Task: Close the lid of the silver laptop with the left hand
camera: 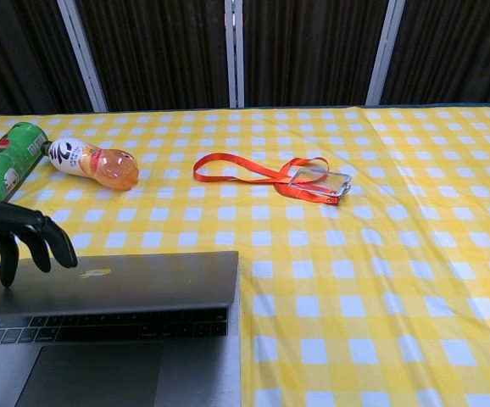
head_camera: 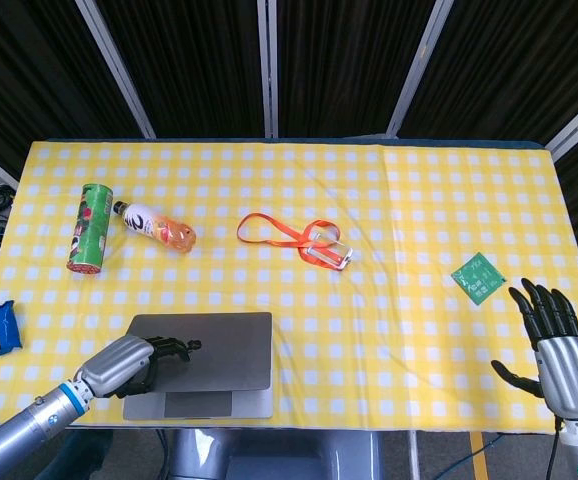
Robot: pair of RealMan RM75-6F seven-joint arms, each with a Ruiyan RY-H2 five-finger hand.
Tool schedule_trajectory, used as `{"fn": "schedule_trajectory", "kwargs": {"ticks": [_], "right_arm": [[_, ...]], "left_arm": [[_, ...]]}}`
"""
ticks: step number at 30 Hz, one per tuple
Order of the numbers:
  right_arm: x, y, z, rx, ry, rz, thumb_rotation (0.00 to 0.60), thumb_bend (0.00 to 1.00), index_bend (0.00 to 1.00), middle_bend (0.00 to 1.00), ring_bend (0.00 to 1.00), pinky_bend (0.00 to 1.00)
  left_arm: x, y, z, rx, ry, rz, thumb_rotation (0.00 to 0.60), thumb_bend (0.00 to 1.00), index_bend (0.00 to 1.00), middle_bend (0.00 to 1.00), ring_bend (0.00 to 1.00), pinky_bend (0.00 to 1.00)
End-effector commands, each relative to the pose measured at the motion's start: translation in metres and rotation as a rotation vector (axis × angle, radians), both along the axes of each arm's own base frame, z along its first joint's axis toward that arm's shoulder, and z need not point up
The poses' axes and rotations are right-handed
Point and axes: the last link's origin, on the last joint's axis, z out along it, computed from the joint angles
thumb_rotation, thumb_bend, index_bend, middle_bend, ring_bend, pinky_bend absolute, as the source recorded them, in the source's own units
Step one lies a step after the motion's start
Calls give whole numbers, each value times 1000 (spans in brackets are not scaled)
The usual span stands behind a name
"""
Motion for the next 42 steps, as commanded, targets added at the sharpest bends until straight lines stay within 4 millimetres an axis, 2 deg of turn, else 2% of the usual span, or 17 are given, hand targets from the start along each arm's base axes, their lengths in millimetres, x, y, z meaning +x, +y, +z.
{"fn": "schedule_trajectory", "kwargs": {"ticks": [1, 12, 19, 21, 24, 26, 27, 28, 30, 31, 33, 34, 35, 36, 42], "right_arm": [[0, 0, 0, 0, -1, 0, 600, 0, 0, 0, 0, 0], [0, 0, 1, 1, -4, 1, 600, 0, 0, 0, 0, 0], [0, 0, 2, -2, -10, 3, 600, 0, 0, 0, 0, 0], [0, 0, 3, -2, -11, 2, 600, 0, 0, 0, 0, 0], [0, 1, 4, -3, -15, 2, 600, 0, 0, 0, 0, 0], [0, 1, 4, -3, -16, 5, 600, 0, 0, 0, 0, 0], [0, 1, 4, -4, -17, 5, 600, 0, 0, 0, 0, 0], [1, 1, 4, -4, -17, 7, 600, 0, 0, 0, 0, 0], [1, 1, 4, -4, -18, 8, 600, 0, 0, 0, 0, 0], [1, 1, 4, -4, -19, 9, 600, 0, 0, 0, 0, 0], [2, 2, 5, -4, -21, 11, 600, 0, 0, 0, 0, 0], [2, 2, 5, -5, -23, 12, 600, 0, 0, 0, 0, 0], [2, 2, 5, -5, -23, 12, 600, 0, 0, 0, 0, 0], [2, 2, 5, -5, -23, 12, 600, 0, 0, 0, 0, 0], [2, 2, 6, -7, -22, 11, 600, 0, 0, 0, 0, 0]], "left_arm": [[-2, -2, -8, -20, 12, 2, 600, 1000, 283, 219, 275, 399], [-14, -12, -34, -87, 30, 46, 600, 1000, 282, 219, 275, 393], [-19, -14, -42, -85, 14, 70, 600, 1000, 285, 219, 275, 390], [-16, -12, -38, -58, -18, 67, 600, 1000, 286, 219, 274, 381], [-4, -5, -14, 62, -116, 38, 600, 1000, 286, 215, 274, 340], [-2, -3, 4, 159, -154, 19, 600, 1000, 274, 180, 245, 267], [-2, -2, 14, 216, -161, 16, 600, 1000, 251, 130, 194, 195], [-4, -1, 26, 294, -151, 20, 600, 969, 210, 71, 116, 111], [-6, -2, 38, 377, -121, 30, 600, 756, 118, 7, 20, 17], [-8, -2, 46, 435, -95, 41, 600, 538, 63, 0, 0, 0], [-14, -6, 63, 568, -30, 99, 600, 219, 11, 0, 0, 0], [-18, -10, 74, 659, 8, 128, 600, 92, 0, 0, 0, 0], [-19, -14, 77, 694, 26, 142, 600, 29, 0, 0, 0, 0], [-21, -16, 80, 722, 46, 153, 600, 8, 0, 0, 0, 0], [-32, -27, 90, 818, 142, 184, 600, 0, 0, 0, 0, 0]]}}
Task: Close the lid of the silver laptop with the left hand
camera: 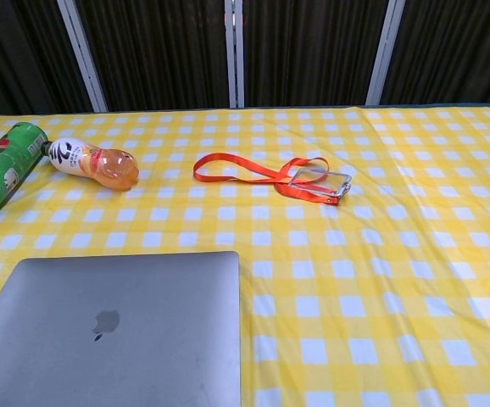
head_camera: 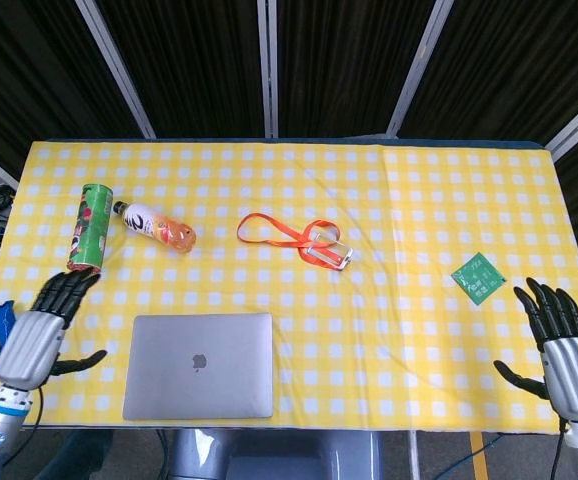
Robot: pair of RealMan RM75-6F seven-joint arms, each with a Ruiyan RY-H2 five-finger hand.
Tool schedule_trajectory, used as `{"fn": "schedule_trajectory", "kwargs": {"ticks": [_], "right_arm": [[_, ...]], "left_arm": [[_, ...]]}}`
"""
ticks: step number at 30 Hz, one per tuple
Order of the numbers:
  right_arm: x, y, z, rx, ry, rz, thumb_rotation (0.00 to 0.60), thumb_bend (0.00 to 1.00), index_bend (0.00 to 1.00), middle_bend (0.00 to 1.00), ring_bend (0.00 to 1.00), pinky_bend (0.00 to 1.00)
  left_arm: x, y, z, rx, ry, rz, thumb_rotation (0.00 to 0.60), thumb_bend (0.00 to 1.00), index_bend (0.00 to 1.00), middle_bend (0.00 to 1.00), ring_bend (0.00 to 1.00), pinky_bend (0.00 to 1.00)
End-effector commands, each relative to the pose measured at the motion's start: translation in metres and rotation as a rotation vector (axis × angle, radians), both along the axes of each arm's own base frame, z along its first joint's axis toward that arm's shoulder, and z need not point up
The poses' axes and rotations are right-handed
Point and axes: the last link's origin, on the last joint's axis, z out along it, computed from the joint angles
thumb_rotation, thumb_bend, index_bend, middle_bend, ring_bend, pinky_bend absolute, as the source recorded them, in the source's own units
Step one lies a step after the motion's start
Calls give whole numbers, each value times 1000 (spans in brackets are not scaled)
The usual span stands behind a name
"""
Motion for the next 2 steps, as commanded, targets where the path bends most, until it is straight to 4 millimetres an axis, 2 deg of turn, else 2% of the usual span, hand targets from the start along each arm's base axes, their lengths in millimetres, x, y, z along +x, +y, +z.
{"fn": "schedule_trajectory", "kwargs": {"ticks": [1, 2], "right_arm": [[0, 0, 0, 0, 2, -1, 600, 0, 0, 0, 0, 0], [0, 0, -1, 1, 3, -3, 600, 0, 0, 0, 0, 0]], "left_arm": [[-10, -8, 12, 88, 27, 78, 600, 0, 0, 0, 0, 0], [-11, -8, 12, 80, 27, 82, 600, 0, 0, 0, 0, 0]]}}
